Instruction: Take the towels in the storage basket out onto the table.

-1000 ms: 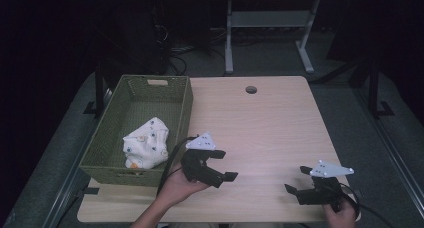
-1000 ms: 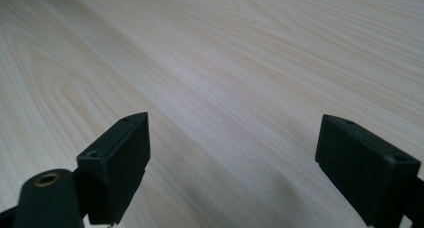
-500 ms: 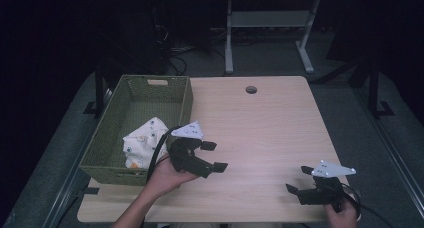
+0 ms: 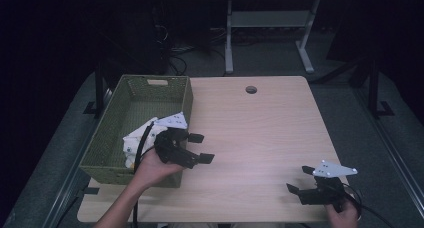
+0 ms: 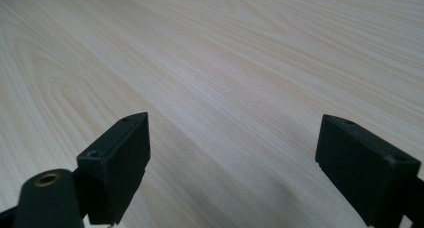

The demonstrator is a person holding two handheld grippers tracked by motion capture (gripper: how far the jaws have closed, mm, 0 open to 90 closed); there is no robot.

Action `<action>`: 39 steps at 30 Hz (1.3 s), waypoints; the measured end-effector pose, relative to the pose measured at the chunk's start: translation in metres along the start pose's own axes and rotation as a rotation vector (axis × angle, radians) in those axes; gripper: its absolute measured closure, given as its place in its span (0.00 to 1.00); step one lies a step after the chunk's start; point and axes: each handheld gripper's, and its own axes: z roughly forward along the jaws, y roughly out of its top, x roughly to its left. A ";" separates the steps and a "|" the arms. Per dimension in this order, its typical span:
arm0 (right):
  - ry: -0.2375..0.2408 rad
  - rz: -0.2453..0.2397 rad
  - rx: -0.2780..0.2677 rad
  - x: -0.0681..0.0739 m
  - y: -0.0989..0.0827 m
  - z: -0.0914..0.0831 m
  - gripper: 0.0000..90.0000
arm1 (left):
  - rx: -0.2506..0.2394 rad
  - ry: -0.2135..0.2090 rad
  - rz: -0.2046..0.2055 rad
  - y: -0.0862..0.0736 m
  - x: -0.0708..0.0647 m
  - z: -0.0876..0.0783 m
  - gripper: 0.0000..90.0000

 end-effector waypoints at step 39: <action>0.001 -0.002 0.008 0.000 -0.001 0.000 0.16 | 0.017 0.215 -0.203 -0.038 0.081 -0.095 0.24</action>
